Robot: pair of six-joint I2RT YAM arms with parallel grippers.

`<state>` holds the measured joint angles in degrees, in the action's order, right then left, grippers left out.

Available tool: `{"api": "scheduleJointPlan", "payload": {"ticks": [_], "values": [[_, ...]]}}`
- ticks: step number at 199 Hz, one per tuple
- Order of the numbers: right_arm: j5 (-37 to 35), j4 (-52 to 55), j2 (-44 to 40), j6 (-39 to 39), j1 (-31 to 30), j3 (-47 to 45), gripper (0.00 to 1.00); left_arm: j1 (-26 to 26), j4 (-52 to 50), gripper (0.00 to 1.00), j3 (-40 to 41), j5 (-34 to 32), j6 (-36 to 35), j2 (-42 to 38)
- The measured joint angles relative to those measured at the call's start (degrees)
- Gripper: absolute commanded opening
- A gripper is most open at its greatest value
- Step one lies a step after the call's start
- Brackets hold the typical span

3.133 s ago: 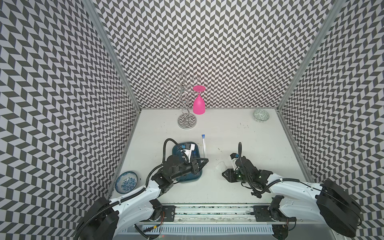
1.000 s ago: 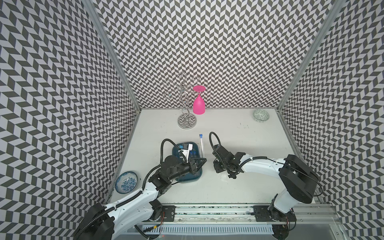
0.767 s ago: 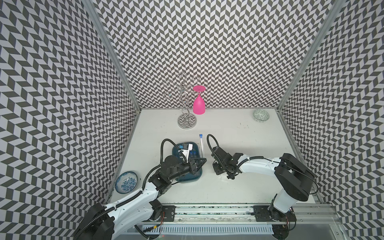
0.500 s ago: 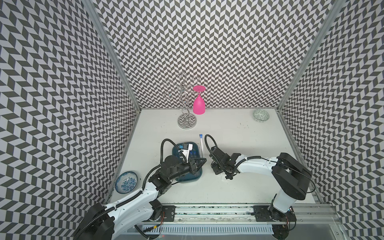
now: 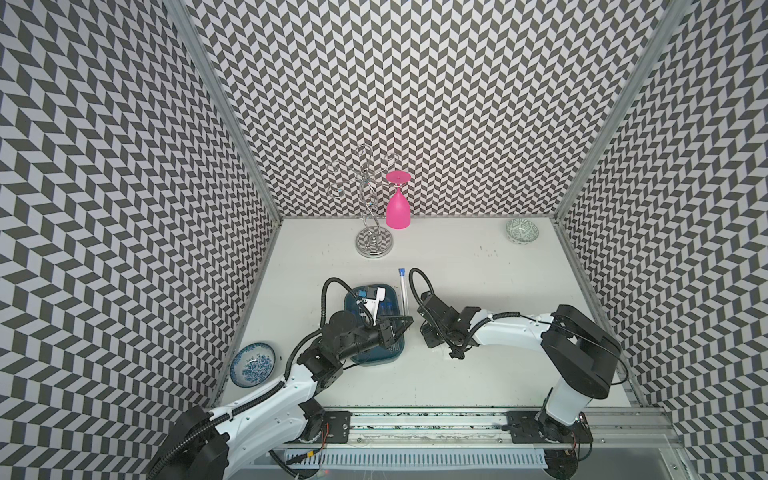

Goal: Wipe the exteriors of test tubes
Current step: Pick up the cleaning item at the center of the board, then place the cleaning item in the test tube.

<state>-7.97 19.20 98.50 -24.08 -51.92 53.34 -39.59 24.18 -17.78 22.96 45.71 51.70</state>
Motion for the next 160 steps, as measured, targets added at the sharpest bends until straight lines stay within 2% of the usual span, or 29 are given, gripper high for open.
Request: {"api": "scheduleJointPlan", "payload": {"ticks": [24, 91, 129, 160], "values": [[4.61, -0.04, -4.72, -0.85, 1.95, -1.51, 0.0, 0.15, 0.0, 0.17, 0.0, 0.0, -0.02, 0.0], [21.59, -7.91, -27.71, -6.62, 13.44, -5.79, 0.0, 0.24, 0.15, 0.17, 0.0, 0.26, -0.52, 1.7], [28.22, -14.21, -34.21, -11.89, 14.99, -7.41, 0.0, 0.24, 0.87, 0.17, -0.15, 1.11, -0.9, 6.01], [31.71, -20.94, -36.33, -16.55, 14.99, -8.41, 0.0, 0.0, 2.58, 0.17, -2.12, 2.56, -1.11, 10.67]]}}
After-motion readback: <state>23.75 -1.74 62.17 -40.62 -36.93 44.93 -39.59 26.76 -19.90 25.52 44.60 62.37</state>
